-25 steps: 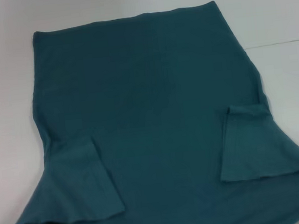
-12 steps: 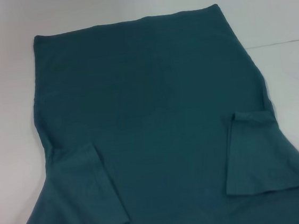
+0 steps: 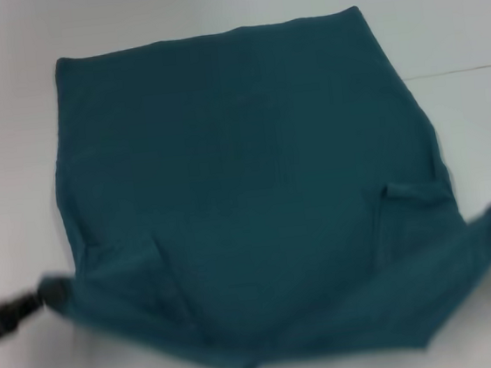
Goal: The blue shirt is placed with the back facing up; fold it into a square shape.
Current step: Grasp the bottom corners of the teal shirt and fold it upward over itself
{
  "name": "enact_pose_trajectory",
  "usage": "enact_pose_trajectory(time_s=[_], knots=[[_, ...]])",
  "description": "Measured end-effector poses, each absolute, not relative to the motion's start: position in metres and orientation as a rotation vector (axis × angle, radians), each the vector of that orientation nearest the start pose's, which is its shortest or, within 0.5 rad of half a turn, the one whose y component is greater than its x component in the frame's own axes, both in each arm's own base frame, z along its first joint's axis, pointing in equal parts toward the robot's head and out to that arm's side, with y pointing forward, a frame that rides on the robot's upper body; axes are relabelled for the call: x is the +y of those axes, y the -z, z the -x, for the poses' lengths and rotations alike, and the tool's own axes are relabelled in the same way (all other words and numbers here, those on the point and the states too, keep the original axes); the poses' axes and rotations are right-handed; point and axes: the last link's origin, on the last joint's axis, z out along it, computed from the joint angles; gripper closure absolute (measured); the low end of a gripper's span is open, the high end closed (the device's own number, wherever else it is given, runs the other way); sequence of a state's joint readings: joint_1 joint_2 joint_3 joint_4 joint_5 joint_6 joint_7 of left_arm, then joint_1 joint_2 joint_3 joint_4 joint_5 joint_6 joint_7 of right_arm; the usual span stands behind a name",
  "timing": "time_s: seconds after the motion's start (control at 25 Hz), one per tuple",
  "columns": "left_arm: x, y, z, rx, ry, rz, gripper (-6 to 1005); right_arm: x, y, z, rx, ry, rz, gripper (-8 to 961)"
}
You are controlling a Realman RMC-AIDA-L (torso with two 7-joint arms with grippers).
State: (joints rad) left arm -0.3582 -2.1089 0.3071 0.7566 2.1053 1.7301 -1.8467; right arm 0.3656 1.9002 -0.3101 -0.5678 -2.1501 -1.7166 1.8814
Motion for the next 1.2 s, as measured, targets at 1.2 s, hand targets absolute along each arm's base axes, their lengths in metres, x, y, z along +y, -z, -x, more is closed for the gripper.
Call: enact_pose_trajectory(time_s=[1.2], knots=[[0.445, -0.043, 0.254, -1.235, 1.037, 1.874, 897, 0.461, -0.084, -0.296, 1.212, -0.561, 1.865, 855]])
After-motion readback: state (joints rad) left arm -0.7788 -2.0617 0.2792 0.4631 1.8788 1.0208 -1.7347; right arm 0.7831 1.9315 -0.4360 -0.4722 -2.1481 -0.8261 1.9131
